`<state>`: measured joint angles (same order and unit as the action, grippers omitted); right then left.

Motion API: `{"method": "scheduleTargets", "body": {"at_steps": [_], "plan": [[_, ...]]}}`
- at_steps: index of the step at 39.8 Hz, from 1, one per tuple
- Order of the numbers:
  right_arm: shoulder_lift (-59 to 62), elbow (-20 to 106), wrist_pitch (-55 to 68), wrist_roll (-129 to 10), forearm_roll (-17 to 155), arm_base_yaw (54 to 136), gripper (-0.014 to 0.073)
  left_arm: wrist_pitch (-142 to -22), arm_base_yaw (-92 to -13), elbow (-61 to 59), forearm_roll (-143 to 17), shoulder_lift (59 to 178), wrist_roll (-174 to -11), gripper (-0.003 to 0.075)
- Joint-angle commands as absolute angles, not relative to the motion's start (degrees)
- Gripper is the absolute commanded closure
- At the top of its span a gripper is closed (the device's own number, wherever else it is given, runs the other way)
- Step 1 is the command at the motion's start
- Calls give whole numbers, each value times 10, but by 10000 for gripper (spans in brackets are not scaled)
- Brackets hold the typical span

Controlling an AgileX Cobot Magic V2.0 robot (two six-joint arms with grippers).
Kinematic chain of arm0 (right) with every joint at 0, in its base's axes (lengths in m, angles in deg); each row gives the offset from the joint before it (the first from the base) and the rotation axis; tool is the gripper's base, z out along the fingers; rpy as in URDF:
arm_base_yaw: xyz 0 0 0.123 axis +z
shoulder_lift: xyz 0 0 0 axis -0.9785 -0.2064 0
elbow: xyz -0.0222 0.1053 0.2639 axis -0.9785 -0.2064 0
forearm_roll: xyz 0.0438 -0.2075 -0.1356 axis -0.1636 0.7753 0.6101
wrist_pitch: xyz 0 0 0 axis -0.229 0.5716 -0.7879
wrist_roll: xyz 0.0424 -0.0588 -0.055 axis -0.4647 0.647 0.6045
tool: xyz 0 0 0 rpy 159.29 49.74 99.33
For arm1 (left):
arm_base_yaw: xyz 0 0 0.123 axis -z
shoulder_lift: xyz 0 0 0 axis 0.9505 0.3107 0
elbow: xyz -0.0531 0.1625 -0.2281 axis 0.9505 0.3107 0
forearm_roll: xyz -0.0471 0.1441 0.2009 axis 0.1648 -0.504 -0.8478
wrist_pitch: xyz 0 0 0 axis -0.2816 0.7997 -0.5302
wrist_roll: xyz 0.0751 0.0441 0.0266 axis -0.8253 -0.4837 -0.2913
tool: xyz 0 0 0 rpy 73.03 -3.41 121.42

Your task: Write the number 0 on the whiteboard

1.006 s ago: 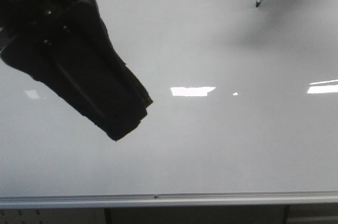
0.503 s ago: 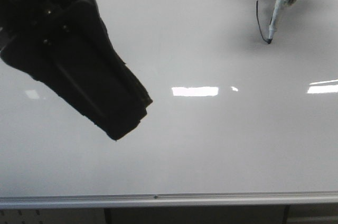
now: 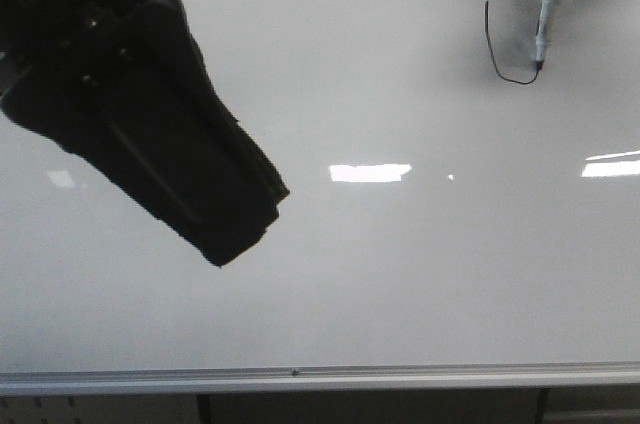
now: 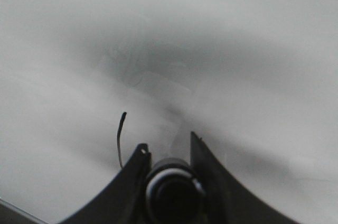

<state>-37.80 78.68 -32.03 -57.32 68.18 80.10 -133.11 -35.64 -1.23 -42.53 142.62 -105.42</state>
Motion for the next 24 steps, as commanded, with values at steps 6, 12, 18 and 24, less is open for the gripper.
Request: {"method": "scheduleTargets", "body": {"at_steps": [6,12,18,24], "plan": [[-347,840,-262,-575,680,798,652,-1337,-353,-30,-392,1407,-1055,740],[-347,853,-249,-580,678,799,652,-1337,-353,-30,-392,1407,-1055,740],[-348,853,-230,-580,675,810,652,-1337,-353,-30,-392,1407,-1055,740],[-348,853,-208,-580,674,833,652,-1337,-353,-30,-392,1407,-1055,740]]}}
